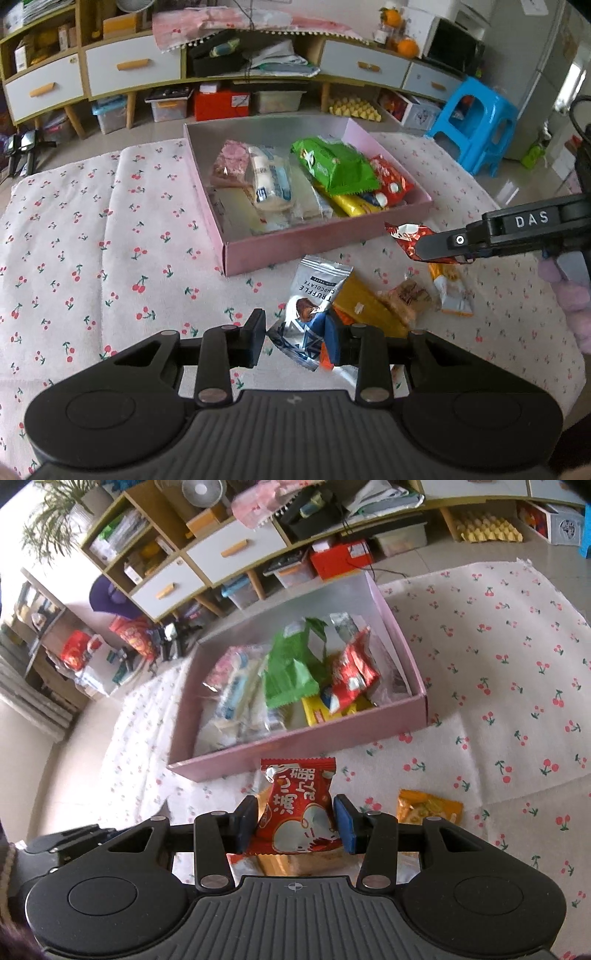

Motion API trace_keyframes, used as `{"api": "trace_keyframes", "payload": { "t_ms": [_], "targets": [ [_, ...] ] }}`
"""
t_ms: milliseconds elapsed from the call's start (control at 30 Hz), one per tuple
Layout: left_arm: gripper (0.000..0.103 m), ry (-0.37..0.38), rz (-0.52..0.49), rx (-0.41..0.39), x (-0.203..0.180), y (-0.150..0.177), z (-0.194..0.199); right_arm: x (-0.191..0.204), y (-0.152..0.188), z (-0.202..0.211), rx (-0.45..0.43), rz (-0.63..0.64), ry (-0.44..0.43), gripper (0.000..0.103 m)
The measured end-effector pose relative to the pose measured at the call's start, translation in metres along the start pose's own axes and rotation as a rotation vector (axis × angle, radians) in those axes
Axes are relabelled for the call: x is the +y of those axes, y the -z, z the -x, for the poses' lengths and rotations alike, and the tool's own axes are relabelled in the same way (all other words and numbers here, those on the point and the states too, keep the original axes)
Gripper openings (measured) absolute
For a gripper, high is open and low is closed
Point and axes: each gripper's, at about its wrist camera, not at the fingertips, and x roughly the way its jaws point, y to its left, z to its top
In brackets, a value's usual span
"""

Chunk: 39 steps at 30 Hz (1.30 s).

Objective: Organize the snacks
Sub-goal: 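Grasp the red packet with the right tool while the left tool grasps the silver-blue packet, then carry both packets over the pink box and open the right tool to release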

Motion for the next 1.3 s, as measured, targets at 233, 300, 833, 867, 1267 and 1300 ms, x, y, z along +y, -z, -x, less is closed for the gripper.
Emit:
{"api": "trace_keyframes", "payload": {
  "t_ms": [233, 300, 833, 867, 1267, 1300],
  "targets": [
    [0.030, -0.013, 0.108, -0.057, 0.000, -0.020, 0.000, 0.008, -0.016, 0.006, -0.080, -0.017, -0.065, 0.044],
    [0.030, -0.024, 0.145, -0.065, 0.001, -0.025, -0.003, 0.008, -0.022, 0.004, -0.101, -0.038, -0.075, 0.044],
    [0.030, -0.127, 0.286, -0.094, 0.009, -0.041, -0.031, 0.020, -0.034, -0.029, -0.076, -0.103, -0.114, 0.046],
    [0.030, -0.128, 0.276, -0.093, 0.009, -0.041, -0.029, 0.022, -0.032, -0.027, -0.069, -0.077, -0.104, 0.047],
    [0.030, -0.131, 0.229, -0.083, 0.007, -0.034, -0.014, 0.029, -0.012, -0.059, 0.073, 0.106, 0.079, 0.049],
    [0.030, -0.131, 0.230, -0.082, 0.007, -0.034, -0.014, 0.030, -0.011, -0.063, 0.078, 0.114, 0.091, 0.047]
  ]
}}
